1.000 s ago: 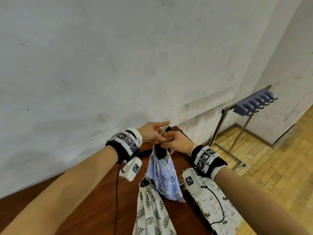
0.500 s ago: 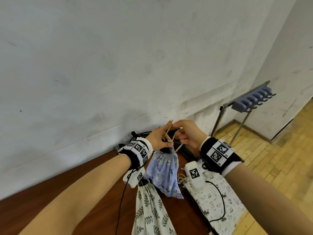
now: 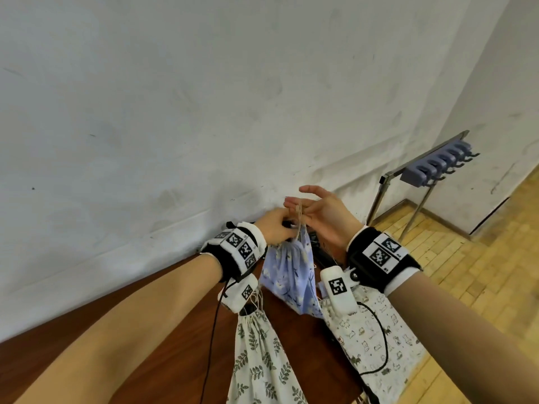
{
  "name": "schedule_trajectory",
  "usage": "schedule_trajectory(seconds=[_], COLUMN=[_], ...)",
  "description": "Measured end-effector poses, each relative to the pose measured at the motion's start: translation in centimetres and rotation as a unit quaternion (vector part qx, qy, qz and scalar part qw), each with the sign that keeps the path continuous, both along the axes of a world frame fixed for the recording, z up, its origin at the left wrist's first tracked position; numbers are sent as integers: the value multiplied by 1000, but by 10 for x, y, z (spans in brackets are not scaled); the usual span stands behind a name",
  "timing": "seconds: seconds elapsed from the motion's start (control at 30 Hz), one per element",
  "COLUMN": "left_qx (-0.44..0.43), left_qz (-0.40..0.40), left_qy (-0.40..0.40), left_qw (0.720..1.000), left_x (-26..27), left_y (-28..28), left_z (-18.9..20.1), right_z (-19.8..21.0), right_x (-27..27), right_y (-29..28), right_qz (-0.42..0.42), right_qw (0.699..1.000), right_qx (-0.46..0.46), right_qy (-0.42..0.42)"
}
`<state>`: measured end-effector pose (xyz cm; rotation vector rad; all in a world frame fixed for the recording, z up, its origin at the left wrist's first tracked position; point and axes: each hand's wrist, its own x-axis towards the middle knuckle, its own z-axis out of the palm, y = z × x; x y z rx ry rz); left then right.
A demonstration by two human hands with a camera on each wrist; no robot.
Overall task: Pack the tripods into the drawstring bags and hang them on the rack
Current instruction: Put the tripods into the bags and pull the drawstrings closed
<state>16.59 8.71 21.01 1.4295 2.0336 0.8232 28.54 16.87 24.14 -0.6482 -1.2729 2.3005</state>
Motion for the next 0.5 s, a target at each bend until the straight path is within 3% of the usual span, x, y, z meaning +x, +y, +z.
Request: schedule_trajectory(seconds=[0.13, 0.27, 0.33, 0.4, 0.43, 0.5], left_qx=[29, 64, 65, 77, 86, 102], left_qz=[50, 100, 108, 122, 126, 128], left_qy=[-177, -201, -203, -228, -250, -291], left_qw=[983, 972, 971, 963, 956, 943], left_x=[1, 3, 8, 11, 12, 16], left_y=[-2, -3, -5, -5, -6, -8], left_z=[20, 37, 48, 59, 65, 78], right_z=[12, 20, 19, 13, 6, -20], right_x=[-9, -8, 0, 10, 15, 23], right_y=[0, 5, 9, 14, 19, 21], right_qz=[51, 37, -51, -130, -115, 49], right_qw=[981, 894, 886, 906, 916, 920], right_qx=[167, 397, 411, 364, 343, 332], right_qy=[-79, -204, -209, -176, -174, -203])
